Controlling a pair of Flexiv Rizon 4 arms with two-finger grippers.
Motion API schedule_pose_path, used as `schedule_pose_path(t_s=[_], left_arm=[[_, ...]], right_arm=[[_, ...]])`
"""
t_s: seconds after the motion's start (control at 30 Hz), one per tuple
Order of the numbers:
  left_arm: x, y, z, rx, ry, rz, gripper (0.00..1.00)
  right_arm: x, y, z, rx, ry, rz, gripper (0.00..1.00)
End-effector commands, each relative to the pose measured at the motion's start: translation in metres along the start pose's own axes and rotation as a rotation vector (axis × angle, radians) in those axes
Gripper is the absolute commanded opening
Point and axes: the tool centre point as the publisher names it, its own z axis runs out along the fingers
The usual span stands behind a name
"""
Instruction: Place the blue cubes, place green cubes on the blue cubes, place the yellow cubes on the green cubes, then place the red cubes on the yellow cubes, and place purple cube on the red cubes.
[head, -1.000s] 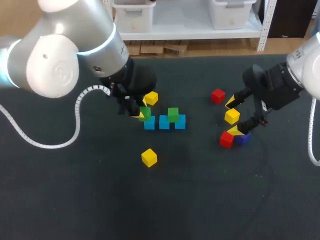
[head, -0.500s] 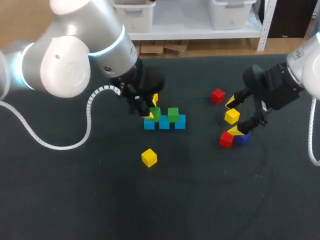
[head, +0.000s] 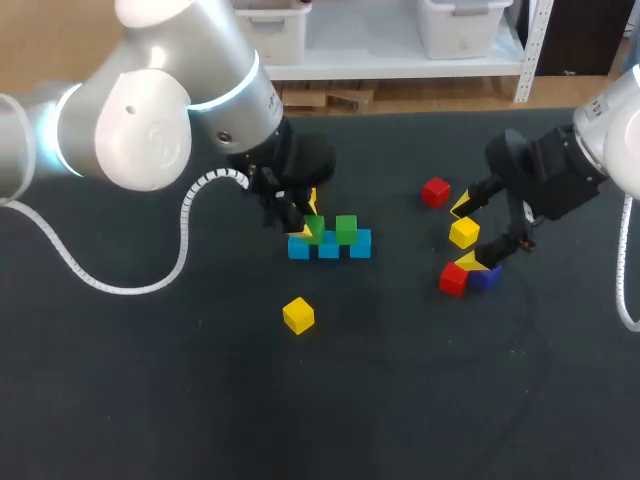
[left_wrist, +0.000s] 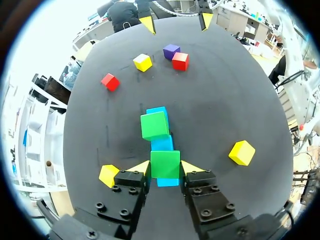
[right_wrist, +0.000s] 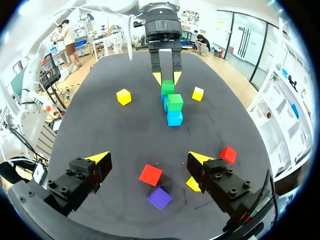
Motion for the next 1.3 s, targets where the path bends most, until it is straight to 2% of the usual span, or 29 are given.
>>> schedule_pose_path(t_s=[0.03,1.3], left_arm=[[-0.0011,0.0048,0.0005,0.005,0.01,-0.003,0.0],[0.0002,0.0064,0.0049,0.021,0.05,-0.055,0.0]], right_arm=[[0.0005,-0.0007,0.0007,-0.001,-0.003,-0.001,1.0],[0.0005,-0.0007,0.0007,-0.001,-0.003,-0.001,1.0]])
